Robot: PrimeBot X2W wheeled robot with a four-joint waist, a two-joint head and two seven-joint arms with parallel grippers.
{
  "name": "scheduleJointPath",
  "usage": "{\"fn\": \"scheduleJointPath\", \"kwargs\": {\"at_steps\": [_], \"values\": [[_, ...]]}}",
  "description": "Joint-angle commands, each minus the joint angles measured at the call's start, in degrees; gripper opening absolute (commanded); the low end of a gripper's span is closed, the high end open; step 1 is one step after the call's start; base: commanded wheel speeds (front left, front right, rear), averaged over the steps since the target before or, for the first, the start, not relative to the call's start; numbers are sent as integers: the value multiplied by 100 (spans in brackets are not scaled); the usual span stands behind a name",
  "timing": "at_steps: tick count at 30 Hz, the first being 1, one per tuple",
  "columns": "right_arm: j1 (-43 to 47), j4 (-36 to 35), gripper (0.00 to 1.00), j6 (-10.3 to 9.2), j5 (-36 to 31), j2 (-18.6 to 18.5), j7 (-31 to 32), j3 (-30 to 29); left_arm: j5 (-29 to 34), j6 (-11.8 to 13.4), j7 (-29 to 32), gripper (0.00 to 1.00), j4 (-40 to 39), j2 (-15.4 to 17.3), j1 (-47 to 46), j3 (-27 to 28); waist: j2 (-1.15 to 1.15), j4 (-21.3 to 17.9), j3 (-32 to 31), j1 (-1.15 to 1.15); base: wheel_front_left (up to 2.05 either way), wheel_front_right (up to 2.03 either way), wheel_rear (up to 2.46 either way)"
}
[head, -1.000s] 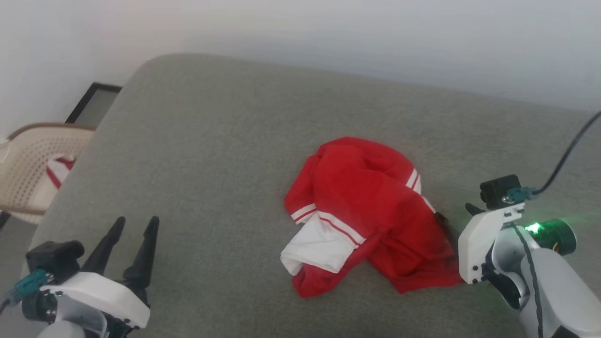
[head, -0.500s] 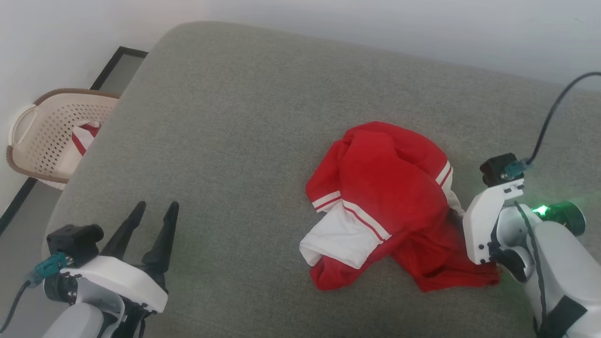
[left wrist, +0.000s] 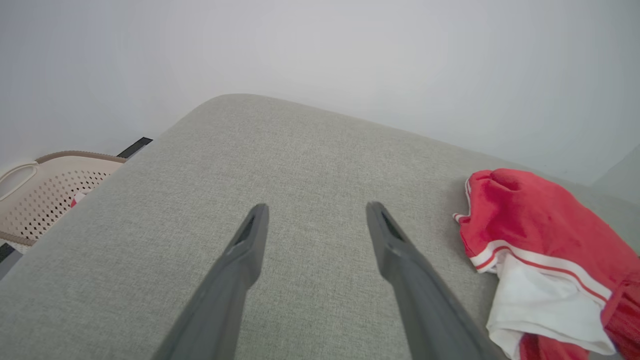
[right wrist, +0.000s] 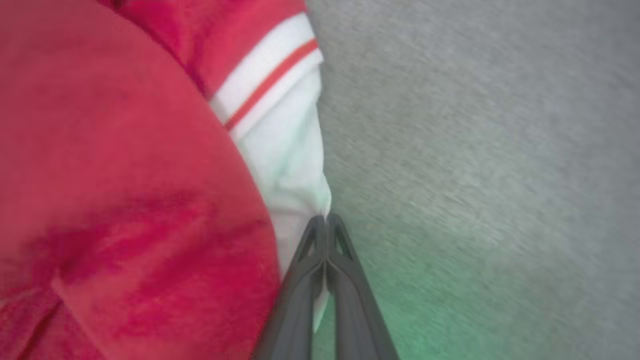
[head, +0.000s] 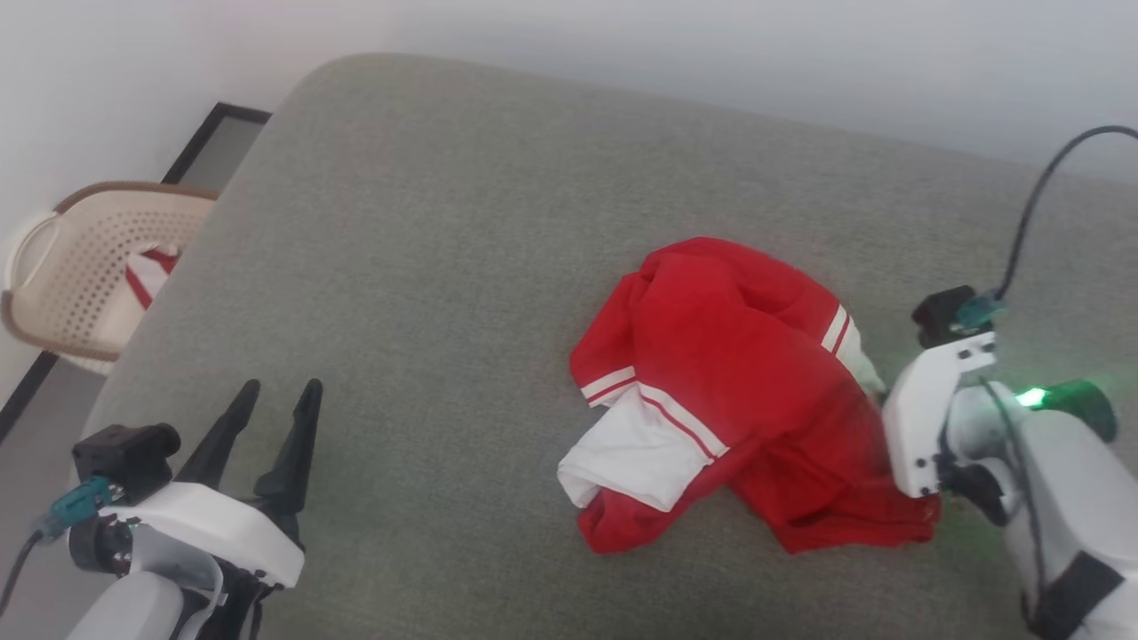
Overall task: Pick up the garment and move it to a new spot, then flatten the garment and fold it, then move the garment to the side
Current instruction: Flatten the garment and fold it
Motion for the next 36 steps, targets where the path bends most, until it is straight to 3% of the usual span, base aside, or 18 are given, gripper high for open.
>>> {"fn": "scheduleJointPath", "kwargs": {"at_steps": [1,9,15,20,27,28,29,30,36], "values": [[103,-41,0,-12,19,-144,48,-65,21,17,-30,100,-18,38,64,24,0,-84,-61,0,0,0,0],[287,-757,0,-10,96,-741,309,-644,2,78,-33,100,-128,164,193,95,0,-383,-218,0,0,0,0],[539,-952,0,-10,-94,-1135,515,-1491,14,76,-16,100,-172,197,177,73,0,-494,-226,0,0,0,0],[684,-740,0,-7,-266,-975,606,-2116,40,18,4,100,-146,181,65,15,0,-517,-165,0,0,0,0],[627,-212,0,-7,-408,-657,502,-2326,39,-81,143,100,-87,146,-126,-106,0,-535,-108,0,0,0,0],[578,-142,29,-7,-411,-619,461,-2328,32,-90,188,100,-79,152,-159,-128,0,-555,-115,0,0,0,0],[540,-81,85,-7,-428,-581,433,-2332,37,-84,238,100,-88,160,-210,-146,0,-577,-126,0,0,0,0],[521,-32,100,-7,-462,-547,415,-2302,57,-96,293,100,-106,178,-251,-173,0,-604,-146,0,0,0,0],[380,-12,100,-7,-447,-409,210,-2109,-64,-101,852,100,-315,306,-423,-302,0,-877,-330,0,0,0,0]]}}
